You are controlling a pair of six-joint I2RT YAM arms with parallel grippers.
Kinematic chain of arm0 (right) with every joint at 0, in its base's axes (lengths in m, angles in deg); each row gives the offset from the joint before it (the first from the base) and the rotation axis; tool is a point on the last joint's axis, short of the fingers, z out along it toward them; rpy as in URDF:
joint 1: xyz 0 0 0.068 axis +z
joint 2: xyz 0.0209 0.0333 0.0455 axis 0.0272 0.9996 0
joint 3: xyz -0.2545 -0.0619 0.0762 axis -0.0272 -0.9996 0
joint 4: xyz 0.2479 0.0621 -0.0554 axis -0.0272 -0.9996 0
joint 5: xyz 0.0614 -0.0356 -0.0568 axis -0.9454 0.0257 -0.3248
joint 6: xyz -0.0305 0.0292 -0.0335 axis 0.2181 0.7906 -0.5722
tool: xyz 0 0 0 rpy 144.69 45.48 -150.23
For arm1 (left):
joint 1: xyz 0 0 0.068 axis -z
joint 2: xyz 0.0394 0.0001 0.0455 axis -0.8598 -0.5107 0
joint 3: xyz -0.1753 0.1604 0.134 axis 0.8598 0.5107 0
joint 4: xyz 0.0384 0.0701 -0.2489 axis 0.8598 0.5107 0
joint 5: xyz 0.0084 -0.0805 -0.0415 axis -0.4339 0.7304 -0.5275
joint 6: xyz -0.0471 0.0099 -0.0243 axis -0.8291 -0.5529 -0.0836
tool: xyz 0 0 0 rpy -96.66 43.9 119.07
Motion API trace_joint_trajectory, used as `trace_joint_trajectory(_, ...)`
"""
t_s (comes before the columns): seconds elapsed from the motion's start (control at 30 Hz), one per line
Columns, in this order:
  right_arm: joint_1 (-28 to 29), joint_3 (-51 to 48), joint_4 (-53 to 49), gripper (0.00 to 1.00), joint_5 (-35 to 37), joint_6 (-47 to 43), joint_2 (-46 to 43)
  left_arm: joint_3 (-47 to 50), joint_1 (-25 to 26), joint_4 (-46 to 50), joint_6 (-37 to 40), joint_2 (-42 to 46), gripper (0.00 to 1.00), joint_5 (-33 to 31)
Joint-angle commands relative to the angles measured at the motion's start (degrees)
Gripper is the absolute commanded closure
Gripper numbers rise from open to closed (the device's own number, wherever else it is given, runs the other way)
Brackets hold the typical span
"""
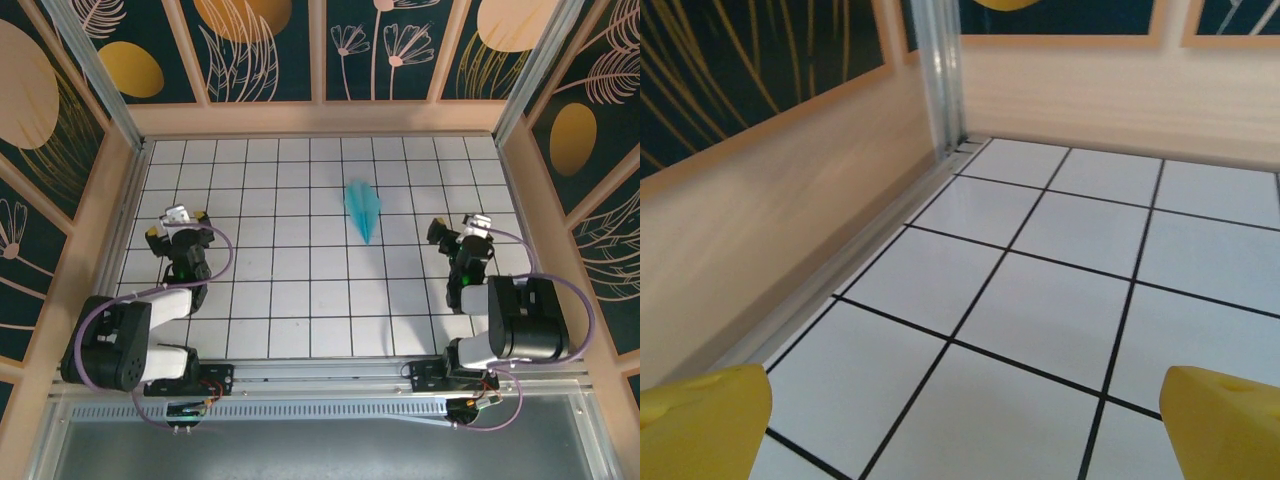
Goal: Fold a paper plane with a square sheet of paper (fold left side to right side)
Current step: Reset both arms
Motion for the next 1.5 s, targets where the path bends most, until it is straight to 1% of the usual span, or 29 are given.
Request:
trace_joint_trajectory(0.0,2.31,-0.82,14.97,0.01,-1.28,-4.79,4.34,1.07,-0.69,-10.43,1.93,-2.37,0.01,5.43)
trace_joint_trajectory(0.07,3.14,-1.69,19.12,0.01,-0.73,-5.64,6.59,0.98,-0.99,-11.41,2.57,-2.94,0.01,7.59)
trace_joint_trajectory(0.13,2.91,-1.92,19.44,0.01,-0.91,-5.52,6.51,2.09,-1.57,-15.27,2.59,-4.11,0.01,9.19)
trace_joint_trajectory(0.17,2.91,-1.43,18.69,0.01,-0.63,-5.25,6.36,2.42,-2.0,-16.71,2.15,-5.01,0.01,10.11)
trace_joint_trajectory(0.2,2.41,-0.14,15.45,0.01,-0.62,-4.5,6.16,2.91,-2.18,-18.93,2.4,-6.4,0.01,11.11)
trace_joint_trajectory(0.23,1.06,0.25,14.62,0.01,-2.72,-3.4,6.2,3.15,-2.2,-21.1,2.72,-7.63,0.01,11.19)
trace_joint_trajectory(0.3,0.62,0.19,14.63,0.01,-3.1,-3.19,6.11,2.67,-2.64,-19.02,2.15,-7.06,0.01,12.13)
trace_joint_trajectory(0.33,0.71,0.17,14.58,0.01,-3.04,-3.2,6.08,3.12,-2.75,-20.31,2.27,-7.38,0.01,12.37)
trace_joint_trajectory(0.5,0.92,0.21,14.65,0.01,-2.84,-3.36,6.12,2.32,-3.01,-18.87,2.06,-7.57,0.01,13.06)
trace_joint_trajectory(0.63,1.26,0.16,14.65,0.01,-2.38,-3.63,6.11,-1.66,-5.31,-12.02,0.22,-8.71,0.01,16.6)
trace_joint_trajectory(0.7,1.24,0.2,14.62,0.01,-2.38,-3.63,6.05,-1.65,-6.02,-11.88,-0.18,-8.56,0.01,17.69)
trace_joint_trajectory(0.77,1.24,0.22,14.65,0.01,-2.38,-3.63,6.12,0.24,-6.07,-15.08,-0.14,-8.24,0.01,18.53)
trace_joint_trajectory(0.8,1.24,0.26,14.65,0.01,-2.38,-3.63,6.11,2.25,-6.26,-18.68,-0.17,-8.32,0.01,19.14)
trace_joint_trajectory(0.83,1.24,0.17,14.64,0.01,-2.38,-3.56,6.06,4.46,-6.27,-23.61,0.31,-9.49,0.01,19.9)
trace_joint_trajectory(0.87,1.24,0.24,14.64,0.01,-2.38,-3.63,6.11,6.94,-6.26,-31.52,0.86,-11.47,0.01,20.43)
trace_joint_trajectory(0.93,1.3,0.27,14.64,0.01,-2.38,-3.59,6.11,7.3,-6.27,-27.56,0.1,-9.01,0.01,19.41)
trace_joint_trajectory(0.97,1.24,0.29,14.61,0.01,-2.39,-3.63,6.1,7.17,-6.27,-28.98,0.31,-9.91,0.01,19.34)
trace_joint_trajectory(1.0,1.23,0.23,14.6,0.01,-2.46,-3.65,6.09,6.18,-6.27,-27.62,0.22,-10.28,0.01,19.17)
trace_joint_trajectory(1.03,1.28,0.22,14.62,0.01,-2.41,-3.66,6.09,4.72,-6.27,-23.55,0.03,-9.91,0.01,19.04)
trace_joint_trajectory(1.07,1.23,0.25,14.65,0.01,-2.46,-3.63,6.11,3.64,-6.27,-22.62,-0.06,-10.27,0.01,19.23)
trace_joint_trajectory(1.47,1.29,0.31,14.56,0.01,-2.42,-3.63,6.09,4.21,-6.27,-23.42,0.1,-10.04,0.01,19.01)
